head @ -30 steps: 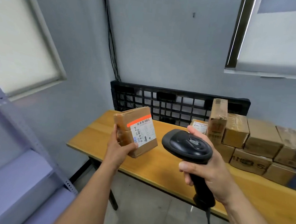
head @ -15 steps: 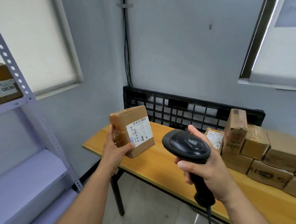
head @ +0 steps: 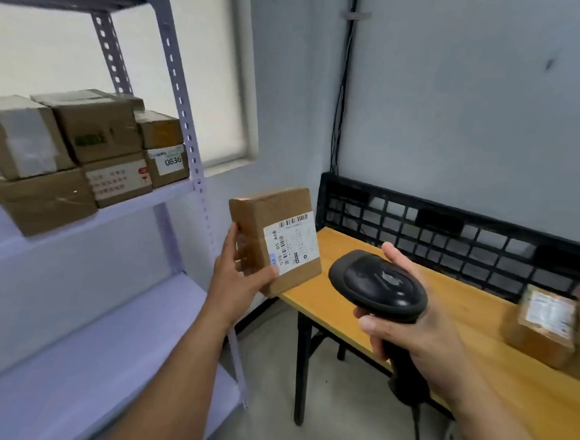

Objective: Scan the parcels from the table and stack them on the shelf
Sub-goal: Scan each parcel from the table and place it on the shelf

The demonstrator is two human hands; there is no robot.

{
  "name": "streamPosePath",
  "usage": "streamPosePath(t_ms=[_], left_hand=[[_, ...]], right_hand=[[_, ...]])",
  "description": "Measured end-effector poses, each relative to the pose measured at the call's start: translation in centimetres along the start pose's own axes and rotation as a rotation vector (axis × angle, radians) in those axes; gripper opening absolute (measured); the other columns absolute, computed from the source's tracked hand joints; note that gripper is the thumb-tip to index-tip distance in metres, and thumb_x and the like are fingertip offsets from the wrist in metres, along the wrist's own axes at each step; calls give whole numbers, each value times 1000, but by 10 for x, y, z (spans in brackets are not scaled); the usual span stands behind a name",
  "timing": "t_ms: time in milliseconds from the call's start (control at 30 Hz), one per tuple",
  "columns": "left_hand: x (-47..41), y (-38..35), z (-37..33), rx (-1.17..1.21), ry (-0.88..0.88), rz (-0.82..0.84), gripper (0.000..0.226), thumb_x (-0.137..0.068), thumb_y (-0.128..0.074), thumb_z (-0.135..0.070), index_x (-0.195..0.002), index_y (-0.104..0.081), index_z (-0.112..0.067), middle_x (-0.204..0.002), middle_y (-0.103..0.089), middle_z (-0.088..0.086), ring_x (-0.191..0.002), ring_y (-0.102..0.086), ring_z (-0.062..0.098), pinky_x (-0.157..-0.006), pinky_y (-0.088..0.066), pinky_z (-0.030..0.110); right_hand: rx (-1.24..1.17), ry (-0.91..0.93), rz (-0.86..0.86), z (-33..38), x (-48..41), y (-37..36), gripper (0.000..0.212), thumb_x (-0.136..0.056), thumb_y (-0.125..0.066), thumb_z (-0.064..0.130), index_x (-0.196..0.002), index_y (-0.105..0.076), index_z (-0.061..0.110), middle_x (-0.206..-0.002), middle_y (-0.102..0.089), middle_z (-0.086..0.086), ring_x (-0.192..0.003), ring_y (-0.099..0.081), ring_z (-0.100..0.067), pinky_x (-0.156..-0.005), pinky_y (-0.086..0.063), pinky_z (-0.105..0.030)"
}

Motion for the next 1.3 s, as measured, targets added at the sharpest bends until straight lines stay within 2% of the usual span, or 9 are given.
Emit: streamPosePath(t_ms=[100,167,333,467,633,767,967,1133,1300], left_hand=[[5,50,-4,9,-36,-61,93,-82,-74,-7,-150,-21,-43,-132,-54,-5,-109,-55,4,-77,-48,16],[10,86,-5,7,-52,-120,91,-83,-73,-7,-149,-22,-43,-133,-55,-6,-111,-55,4,-75,-46,13],[27,168,-11,-37,-84,-234,87,-82,-75,-11,-146,-26,-44,-136,-52,-4,-119,-53,9,-80,-46,18],[45,228,-26,-71,-120,-334,83,-83,-74,-17,-144,-26,-46,-135,-54,-4,-120,-54,10,-81,-50,22],[69,297,-42,-1,-116,-507,83,-78,-76,-21,-144,-31,-44,-123,-62,-6,-112,-61,11,-87,-54,34],[72,343,-41,57,-66,-659,67,-90,-64,-13,-145,-35,-38,-121,-66,-2,-105,-65,14,-79,-54,32],[40,395,-38,26,41,-823,55,-87,-64,-31,-139,-47,-33,-120,-63,-4,-101,-65,19,-66,-50,29],[7,416,-28,-184,166,-814,50,-89,-51,-52,-135,-51,-32,-129,-59,0,-111,-59,25,-87,-55,45],[-10,405,-26,-341,154,-711,65,-94,-47,-59,-150,-26,-35,-151,-38,2,-132,-42,29,-103,-45,51]], right_hand=[[16,-4,46,0,-13,-42,99,-62,-82,9,-141,-37,47,-87,-68,-25,-53,-57,-29,-49,-49,-38],[22,3,82,2,-23,-72,101,-62,-87,10,-143,-36,44,-87,-68,-25,-53,-57,-29,-49,-49,-39],[-64,11,172,-3,-40,-142,105,-54,-89,20,-143,-39,43,-84,-65,-26,-48,-53,-28,-46,-47,-37],[-111,-1,245,-6,-51,-184,100,-61,-87,4,-141,-41,42,-81,-66,-24,-50,-51,-32,-42,-45,-34],[-138,-11,328,-3,-64,-224,99,-57,-83,7,-141,-42,41,-84,-67,-27,-58,-55,-37,-43,-46,-33],[-145,-28,397,0,-71,-252,97,-62,-83,3,-141,-41,41,-84,-66,-29,-50,-54,-28,-44,-47,-32],[-146,-51,433,-3,-76,-279,98,-61,-77,1,-143,-40,39,-79,-67,-26,-46,-53,-26,-44,-47,-32],[-173,-62,417,-7,-82,-291,99,-59,-80,2,-141,-41,41,-79,-67,-26,-47,-53,-29,-45,-48,-34],[-149,-64,405,-10,-90,-296,104,-60,-89,0,-142,-40,42,-78,-67,-24,-48,-54,-29,-46,-48,-35]])
Point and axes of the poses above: each hand's wrist, its own x-axis away from the middle knuckle, its own y-axis out of the back of the hand, z = x × y, the point moved 7 cm from there along -x, towards the middle knuckle
